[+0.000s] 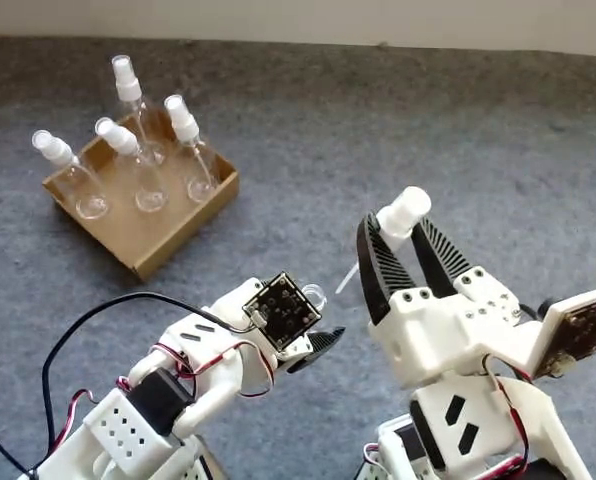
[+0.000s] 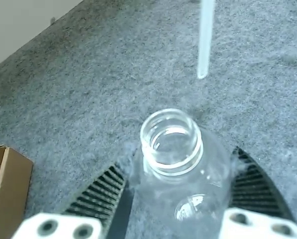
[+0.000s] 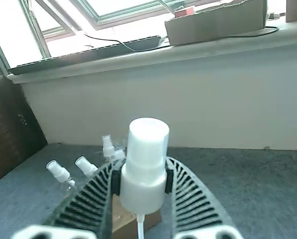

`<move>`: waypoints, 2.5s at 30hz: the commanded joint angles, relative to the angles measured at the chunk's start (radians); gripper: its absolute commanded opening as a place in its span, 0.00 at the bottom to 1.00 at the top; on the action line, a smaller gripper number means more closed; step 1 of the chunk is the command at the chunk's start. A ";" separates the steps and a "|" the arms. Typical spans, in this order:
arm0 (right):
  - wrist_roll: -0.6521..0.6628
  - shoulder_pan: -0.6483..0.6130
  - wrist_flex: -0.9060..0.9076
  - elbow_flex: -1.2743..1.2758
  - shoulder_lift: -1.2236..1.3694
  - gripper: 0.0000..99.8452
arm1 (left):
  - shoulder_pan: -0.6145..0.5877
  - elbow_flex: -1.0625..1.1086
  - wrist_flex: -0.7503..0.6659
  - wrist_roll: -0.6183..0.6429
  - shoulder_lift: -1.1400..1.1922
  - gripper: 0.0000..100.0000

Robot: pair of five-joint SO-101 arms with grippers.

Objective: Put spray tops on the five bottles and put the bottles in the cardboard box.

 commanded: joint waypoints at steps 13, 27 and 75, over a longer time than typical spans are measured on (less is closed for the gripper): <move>0.018 -0.156 -0.108 -0.012 0.004 0.01 | -0.013 -0.008 0.000 0.008 -0.005 0.20; 0.014 -0.030 -0.165 0.151 -0.002 0.01 | -0.015 -0.008 0.002 0.008 -0.005 0.20; 0.018 -0.128 -0.062 0.018 0.002 0.01 | -0.015 -0.007 0.002 0.008 -0.005 0.20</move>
